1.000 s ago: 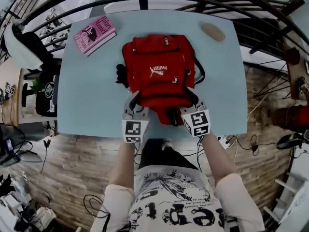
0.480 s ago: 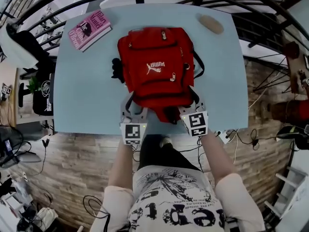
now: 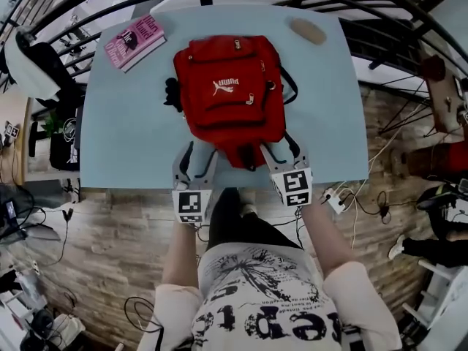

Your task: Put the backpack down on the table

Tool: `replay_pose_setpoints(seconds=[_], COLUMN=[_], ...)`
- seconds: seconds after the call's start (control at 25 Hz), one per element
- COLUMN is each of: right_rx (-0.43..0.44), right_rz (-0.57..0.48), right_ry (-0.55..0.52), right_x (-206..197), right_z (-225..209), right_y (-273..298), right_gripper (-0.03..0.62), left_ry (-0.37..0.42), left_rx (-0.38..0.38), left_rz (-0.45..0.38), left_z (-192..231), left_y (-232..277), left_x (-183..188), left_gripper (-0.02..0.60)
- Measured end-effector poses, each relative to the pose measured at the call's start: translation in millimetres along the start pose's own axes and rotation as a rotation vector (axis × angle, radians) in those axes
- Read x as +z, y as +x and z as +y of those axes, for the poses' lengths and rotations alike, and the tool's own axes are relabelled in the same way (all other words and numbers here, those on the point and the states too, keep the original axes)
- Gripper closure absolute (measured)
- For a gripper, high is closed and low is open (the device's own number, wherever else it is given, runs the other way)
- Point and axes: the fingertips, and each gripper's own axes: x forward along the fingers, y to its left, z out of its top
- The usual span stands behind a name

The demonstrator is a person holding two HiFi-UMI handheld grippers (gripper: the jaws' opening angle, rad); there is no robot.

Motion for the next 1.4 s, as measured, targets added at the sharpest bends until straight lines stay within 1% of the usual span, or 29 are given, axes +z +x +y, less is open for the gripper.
replay_pose_setpoints(seconds=[0.04, 0.08, 0.12, 0.16, 0.2, 0.28, 0.32, 0.36, 0.48, 0.6, 0.72, 0.84, 0.92, 1.0, 1.16, 1.4], right_rx=[0.001, 0.005, 0.007, 0.007, 0.003, -0.016, -0.025, -0.031, -0.039, -0.043, -0.028, -0.012, -0.004, -0.004, 0.006, 0.021], right_rz=[-0.005, -0.012, -0.021, -0.03, -0.041, -0.07, -0.087, -0.104, -0.158, -0.204, -0.26, -0.317, -0.346, -0.372, -0.4, -0.409], right_ry=[0.006, 0.014, 0.022, 0.03, 0.039, 0.054, 0.057, 0.059, 0.063, 0.065, 0.061, 0.044, 0.037, 0.019, -0.004, 0.015], right_x=[2, 4, 6, 9, 13, 23, 28, 34, 53, 74, 99, 127, 144, 157, 169, 172], right_z=[3, 6, 9, 11, 12, 10, 9, 9, 9, 10, 13, 16, 19, 21, 24, 24], right_y=[-7, -15, -23, -30, -37, -50, -56, -61, -76, -92, -110, -126, -137, -147, -159, -165], right_gripper=[0.33, 0.33, 0.338, 0.358, 0.383, 0.404, 0.415, 0.441, 0.524, 0.6, 0.6, 0.6, 0.6, 0.601, 0.602, 0.603], left_ry=[-0.011, -0.023, -0.031, -0.034, -0.032, -0.015, -0.008, -0.005, -0.02, -0.053, -0.065, -0.068, -0.048, -0.016, 0.032, 0.04], left_rx=[0.005, 0.017, 0.029, 0.036, 0.035, 0.022, 0.017, 0.012, 0.002, -0.029, -0.043, -0.064, -0.068, -0.052, -0.029, -0.031], left_rz=[-0.009, -0.023, -0.037, -0.047, -0.051, -0.065, -0.077, -0.084, -0.083, -0.093, -0.122, -0.171, -0.204, -0.225, -0.25, -0.254], left_z=[-2, -4, -6, -9, -13, -23, -27, -31, -37, -47, -55, -63, -67, -68, -70, -72], left_y=[-6, -13, -20, -26, -33, -45, -50, -56, -66, -75, -85, -94, -101, -108, -118, -126], left_x=[5, 10, 17, 23, 29, 41, 48, 54, 71, 98, 128, 159, 177, 193, 213, 227], left_gripper=[0.329, 0.358, 0.4, 0.457, 0.486, 0.531, 0.541, 0.549, 0.563, 0.569, 0.571, 0.571, 0.571, 0.571, 0.572, 0.572])
